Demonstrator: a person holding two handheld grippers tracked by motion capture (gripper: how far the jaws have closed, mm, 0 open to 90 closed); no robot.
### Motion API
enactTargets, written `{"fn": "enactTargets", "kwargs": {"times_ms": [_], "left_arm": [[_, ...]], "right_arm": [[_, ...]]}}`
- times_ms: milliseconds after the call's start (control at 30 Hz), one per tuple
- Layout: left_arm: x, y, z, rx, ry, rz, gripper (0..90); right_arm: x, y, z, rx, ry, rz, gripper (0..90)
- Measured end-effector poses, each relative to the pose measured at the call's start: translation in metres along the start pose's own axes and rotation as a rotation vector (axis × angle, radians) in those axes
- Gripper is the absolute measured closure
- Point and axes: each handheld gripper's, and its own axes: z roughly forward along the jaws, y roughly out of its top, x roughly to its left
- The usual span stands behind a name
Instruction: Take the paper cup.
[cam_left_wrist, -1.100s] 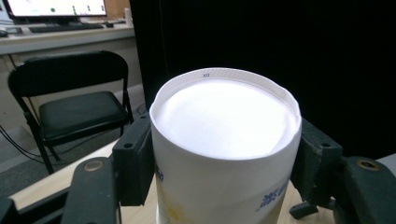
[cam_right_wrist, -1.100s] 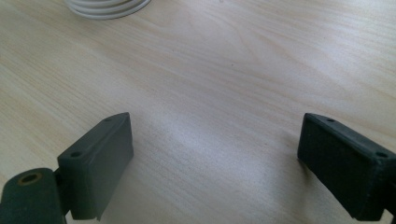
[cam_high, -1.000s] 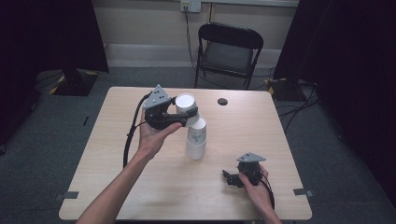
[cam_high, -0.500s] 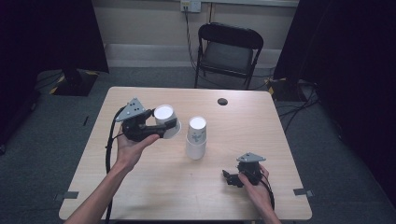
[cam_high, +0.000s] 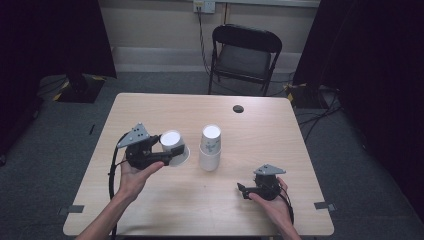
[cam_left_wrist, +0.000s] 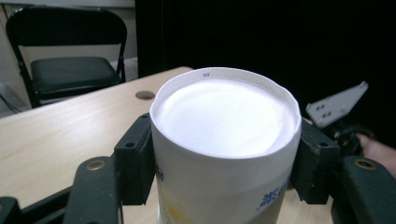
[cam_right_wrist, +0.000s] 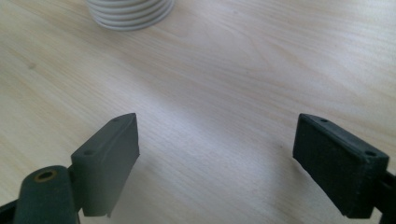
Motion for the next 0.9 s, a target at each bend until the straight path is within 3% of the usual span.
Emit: {"fn": "enactTargets", "kwargs": {"times_ms": [33, 200, 333, 400, 500, 533, 567, 600, 667, 733, 800, 900], "left_arm": [[-0.002, -0.006, -0.001, 0.003, -0.007, -0.006, 35.2], [-0.006, -0.021, -0.007, 0.012, -0.025, -0.032, 35.3], [-0.006, -0.028, -0.011, 0.016, -0.020, -0.043, 35.2], [-0.006, -0.032, -0.014, 0.020, -0.033, -0.067, 35.2], [-0.007, -0.032, -0.016, 0.021, -0.039, -0.072, 35.3], [-0.009, -0.033, -0.017, 0.023, -0.046, -0.083, 35.3], [-0.009, -0.033, -0.017, 0.023, -0.046, -0.083, 35.3], [-0.011, -0.031, -0.018, 0.023, -0.056, -0.084, 35.3], [-0.012, -0.030, -0.018, 0.022, -0.058, -0.083, 35.3], [-0.014, -0.026, -0.022, 0.005, -0.068, -0.094, 35.3], [-0.015, -0.025, -0.023, 0.005, -0.072, -0.092, 35.3], [-0.016, -0.025, -0.025, -0.006, -0.086, -0.099, 35.3]], "right_arm": [[0.005, 0.003, -0.003, -0.014, 0.031, -0.013, 22.5], [0.020, 0.012, -0.014, -0.073, 0.072, -0.051, 25.3], [0.036, 0.019, -0.019, -0.095, 0.144, -0.084, 27.0], [0.044, 0.022, -0.020, -0.102, 0.177, -0.106, 28.2], [0.053, 0.026, -0.022, -0.116, 0.216, -0.129, 28.9], [0.061, 0.033, -0.025, -0.139, 0.258, -0.151, 31.2], [0.061, 0.033, -0.025, -0.139, 0.258, -0.151, 31.2], [0.073, 0.043, -0.025, -0.156, 0.296, -0.203, 33.8], [0.078, 0.046, -0.025, -0.162, 0.308, -0.218, 34.7], [0.096, 0.063, -0.021, -0.186, 0.347, -0.289, 38.4], [0.108, 0.073, -0.018, -0.207, 0.371, -0.318, 40.6], [0.120, 0.083, -0.010, -0.245, 0.394, -0.331, 44.1]]}}
